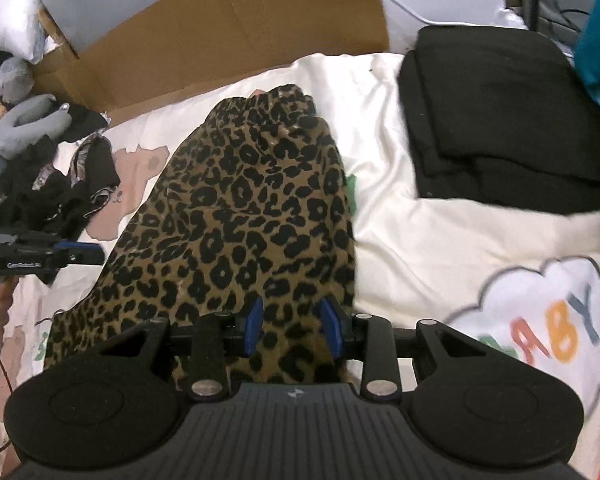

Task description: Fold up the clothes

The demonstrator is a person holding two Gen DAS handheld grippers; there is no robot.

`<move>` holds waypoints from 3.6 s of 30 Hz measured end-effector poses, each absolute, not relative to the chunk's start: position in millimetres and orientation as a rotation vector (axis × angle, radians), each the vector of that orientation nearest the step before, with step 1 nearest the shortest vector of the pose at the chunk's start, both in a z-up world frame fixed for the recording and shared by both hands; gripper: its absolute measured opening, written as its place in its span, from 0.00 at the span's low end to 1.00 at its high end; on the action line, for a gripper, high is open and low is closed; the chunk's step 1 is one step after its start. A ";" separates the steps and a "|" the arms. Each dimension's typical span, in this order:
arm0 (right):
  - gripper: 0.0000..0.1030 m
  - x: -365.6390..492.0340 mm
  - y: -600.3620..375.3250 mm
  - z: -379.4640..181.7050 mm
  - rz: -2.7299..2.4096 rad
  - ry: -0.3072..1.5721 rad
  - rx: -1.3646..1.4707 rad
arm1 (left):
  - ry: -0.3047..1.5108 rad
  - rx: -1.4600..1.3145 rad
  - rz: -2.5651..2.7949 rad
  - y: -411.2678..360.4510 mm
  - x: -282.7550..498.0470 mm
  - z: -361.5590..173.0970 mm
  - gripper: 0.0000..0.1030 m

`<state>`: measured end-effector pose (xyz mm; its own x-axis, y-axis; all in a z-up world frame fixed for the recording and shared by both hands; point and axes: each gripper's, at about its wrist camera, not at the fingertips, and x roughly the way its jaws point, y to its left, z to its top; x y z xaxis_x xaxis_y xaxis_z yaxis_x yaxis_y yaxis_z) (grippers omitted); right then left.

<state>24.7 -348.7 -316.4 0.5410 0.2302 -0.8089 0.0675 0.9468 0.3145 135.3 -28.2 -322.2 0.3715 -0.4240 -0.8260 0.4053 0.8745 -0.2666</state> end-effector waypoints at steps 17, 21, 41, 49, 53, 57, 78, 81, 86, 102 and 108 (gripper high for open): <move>0.38 -42.0 -355.7 -342.4 0.079 1.151 0.463 | 1.231 -0.144 -0.260 74.1 42.2 -308.7 0.17; 0.38 -41.4 -351.3 -351.5 0.079 1.189 0.487 | 1.266 -0.197 -0.251 86.8 34.1 -325.3 0.20; 0.38 -40.9 -354.8 -367.7 0.009 1.239 0.480 | 1.331 -0.321 -0.363 79.5 32.4 -356.3 0.07; 0.41 -41.6 -355.3 -371.5 0.014 1.253 0.483 | 1.266 -0.316 -0.342 88.8 38.0 -349.3 0.01; 0.41 -41.3 -353.7 -373.2 0.025 1.260 0.478 | 1.244 -0.304 -0.340 90.9 39.4 -344.5 0.01; 0.44 -39.3 -352.9 -373.0 0.034 1.264 0.481 | 1.256 -0.279 -0.317 92.8 38.8 -348.6 0.01; 0.50 -40.2 -353.2 -375.4 0.021 1.266 0.492 | 1.359 -0.446 -0.341 106.5 30.4 -374.6 0.38; 0.50 -39.6 -353.2 -375.9 0.023 1.268 0.491 | 1.367 -0.485 -0.356 107.9 31.5 -380.0 0.42; 0.50 -38.4 -353.4 -376.7 0.027 1.270 0.491 | 1.374 -0.539 -0.380 112.3 34.9 -380.8 0.15; 0.50 -40.4 -361.6 -379.3 0.032 1.261 0.551 | 1.372 -0.731 -0.400 129.8 40.1 -393.6 0.43; 0.50 -41.6 -362.8 -379.5 0.036 1.257 0.558 | 1.390 -0.797 -0.484 126.4 37.2 -396.8 0.43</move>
